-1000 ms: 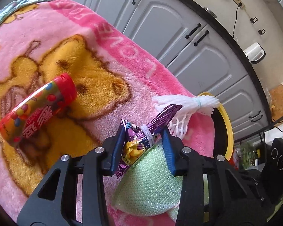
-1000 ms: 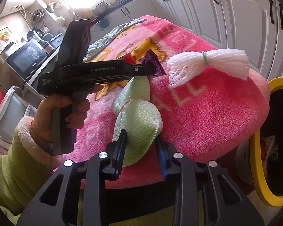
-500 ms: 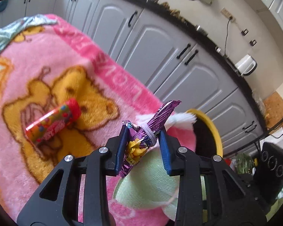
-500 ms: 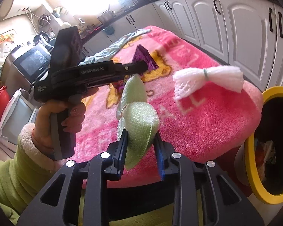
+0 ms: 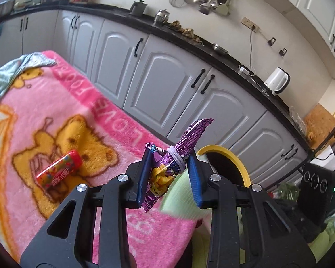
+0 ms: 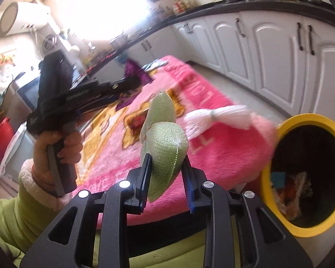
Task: Collect trash
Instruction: 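Carry the purple wrapper and green mesh bow over the bin, then open both tools to drop the wrapper and mesh bow into the bin, then move both empty tools back to the blanket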
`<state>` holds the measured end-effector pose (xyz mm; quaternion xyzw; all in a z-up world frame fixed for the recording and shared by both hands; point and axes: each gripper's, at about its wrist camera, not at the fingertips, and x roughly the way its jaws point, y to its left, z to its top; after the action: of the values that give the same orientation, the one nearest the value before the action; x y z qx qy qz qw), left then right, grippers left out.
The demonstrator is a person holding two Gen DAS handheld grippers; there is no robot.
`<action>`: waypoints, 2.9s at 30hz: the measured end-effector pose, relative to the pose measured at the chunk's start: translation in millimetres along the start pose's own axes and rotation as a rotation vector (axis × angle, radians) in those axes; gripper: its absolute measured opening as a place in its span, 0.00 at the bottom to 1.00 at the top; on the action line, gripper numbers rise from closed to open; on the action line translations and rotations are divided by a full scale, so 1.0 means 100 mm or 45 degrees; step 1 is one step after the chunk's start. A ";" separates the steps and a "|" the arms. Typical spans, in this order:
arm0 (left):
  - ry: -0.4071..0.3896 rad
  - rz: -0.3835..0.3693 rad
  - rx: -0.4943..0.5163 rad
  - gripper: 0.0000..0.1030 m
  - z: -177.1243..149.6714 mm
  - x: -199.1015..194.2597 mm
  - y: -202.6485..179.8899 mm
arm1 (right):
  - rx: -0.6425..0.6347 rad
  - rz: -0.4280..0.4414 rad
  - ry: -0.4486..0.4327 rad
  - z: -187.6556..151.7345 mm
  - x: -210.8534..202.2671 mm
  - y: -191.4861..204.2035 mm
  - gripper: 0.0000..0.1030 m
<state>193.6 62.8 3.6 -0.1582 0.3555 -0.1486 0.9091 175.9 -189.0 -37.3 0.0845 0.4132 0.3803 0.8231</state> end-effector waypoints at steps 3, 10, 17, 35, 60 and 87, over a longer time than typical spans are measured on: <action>-0.005 -0.008 0.027 0.24 0.01 0.02 -0.11 | 0.035 -0.054 -0.077 0.03 -0.23 -0.15 0.25; -0.019 -0.026 0.082 0.24 0.00 0.07 -0.41 | 0.055 -0.181 -0.239 0.08 -0.70 -0.36 0.25; -0.010 -0.070 0.123 0.24 -0.04 0.23 -0.70 | 0.045 -0.342 -0.343 0.05 -1.04 -0.57 0.25; 0.257 -0.209 0.216 0.24 -0.36 1.37 -1.46 | 0.257 -0.629 -0.337 -0.32 -1.29 -1.50 0.26; 0.192 -0.025 0.190 0.77 -0.40 1.40 -1.07 | 0.278 -0.545 -0.304 -0.32 -1.04 -1.51 0.63; -0.073 0.303 -0.007 0.89 -0.26 0.34 0.24 | -0.166 -0.420 -0.172 0.20 -0.12 -0.46 0.74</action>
<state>203.3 67.1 -44.1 -0.1214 0.3460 -0.0343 0.9297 212.3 -225.5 -38.0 -0.0126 0.3397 0.2598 0.9039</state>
